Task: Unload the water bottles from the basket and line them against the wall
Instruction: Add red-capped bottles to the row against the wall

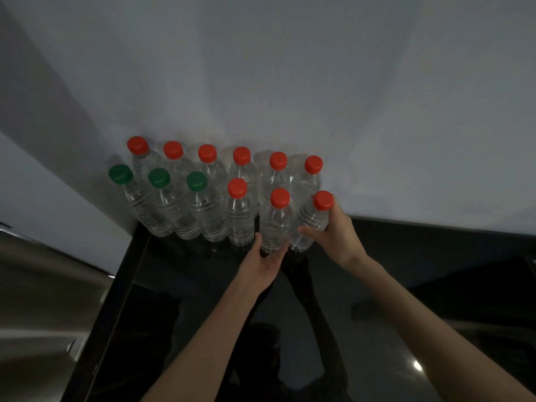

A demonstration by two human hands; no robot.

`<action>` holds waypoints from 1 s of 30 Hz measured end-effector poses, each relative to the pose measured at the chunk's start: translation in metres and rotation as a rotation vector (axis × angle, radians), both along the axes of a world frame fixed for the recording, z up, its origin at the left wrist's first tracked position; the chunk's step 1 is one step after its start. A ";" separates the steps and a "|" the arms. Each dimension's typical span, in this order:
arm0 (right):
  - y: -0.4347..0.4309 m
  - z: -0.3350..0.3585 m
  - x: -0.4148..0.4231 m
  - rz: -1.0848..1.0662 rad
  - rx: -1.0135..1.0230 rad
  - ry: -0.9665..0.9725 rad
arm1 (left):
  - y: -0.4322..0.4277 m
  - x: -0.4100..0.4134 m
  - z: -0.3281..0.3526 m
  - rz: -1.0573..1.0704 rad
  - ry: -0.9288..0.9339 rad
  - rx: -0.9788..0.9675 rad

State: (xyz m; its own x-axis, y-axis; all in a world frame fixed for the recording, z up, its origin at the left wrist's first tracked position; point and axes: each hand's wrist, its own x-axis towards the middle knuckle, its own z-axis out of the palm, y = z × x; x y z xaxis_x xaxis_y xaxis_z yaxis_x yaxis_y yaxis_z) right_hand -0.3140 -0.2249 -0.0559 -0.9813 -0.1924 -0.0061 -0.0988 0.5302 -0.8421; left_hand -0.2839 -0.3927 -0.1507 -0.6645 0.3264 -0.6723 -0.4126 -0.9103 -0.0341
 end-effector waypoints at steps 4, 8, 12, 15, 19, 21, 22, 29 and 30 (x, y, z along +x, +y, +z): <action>-0.003 0.002 0.000 -0.037 0.045 0.043 | -0.003 0.017 -0.004 0.016 -0.028 -0.078; -0.009 0.006 -0.001 -0.061 0.028 0.055 | -0.001 0.018 0.006 -0.002 -0.019 -0.175; -0.015 0.008 -0.002 -0.099 -0.055 0.033 | -0.002 0.008 0.011 0.004 0.027 -0.216; -0.019 0.008 -0.003 -0.100 -0.052 0.031 | -0.005 0.002 0.014 0.020 0.039 -0.207; -0.019 0.007 -0.006 -0.099 -0.066 0.025 | -0.005 0.003 0.020 0.020 0.046 -0.227; -0.016 0.005 -0.007 -0.081 -0.061 0.030 | -0.006 0.003 0.023 0.006 0.037 -0.237; -0.015 0.005 -0.007 -0.071 -0.047 0.036 | -0.007 0.003 0.024 0.002 0.036 -0.247; -0.022 0.002 -0.004 -0.120 -0.015 0.075 | -0.017 -0.001 0.028 -0.009 0.074 -0.275; -0.024 0.000 -0.003 -0.139 -0.016 0.086 | -0.017 -0.001 0.029 -0.011 0.090 -0.289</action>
State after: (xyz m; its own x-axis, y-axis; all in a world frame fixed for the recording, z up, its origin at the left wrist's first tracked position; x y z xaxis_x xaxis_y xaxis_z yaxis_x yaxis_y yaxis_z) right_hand -0.3168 -0.2491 -0.0558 -0.9952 -0.0540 0.0810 -0.0973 0.5305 -0.8421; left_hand -0.2852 -0.4097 -0.1213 -0.7229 0.1382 -0.6770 -0.4125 -0.8723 0.2624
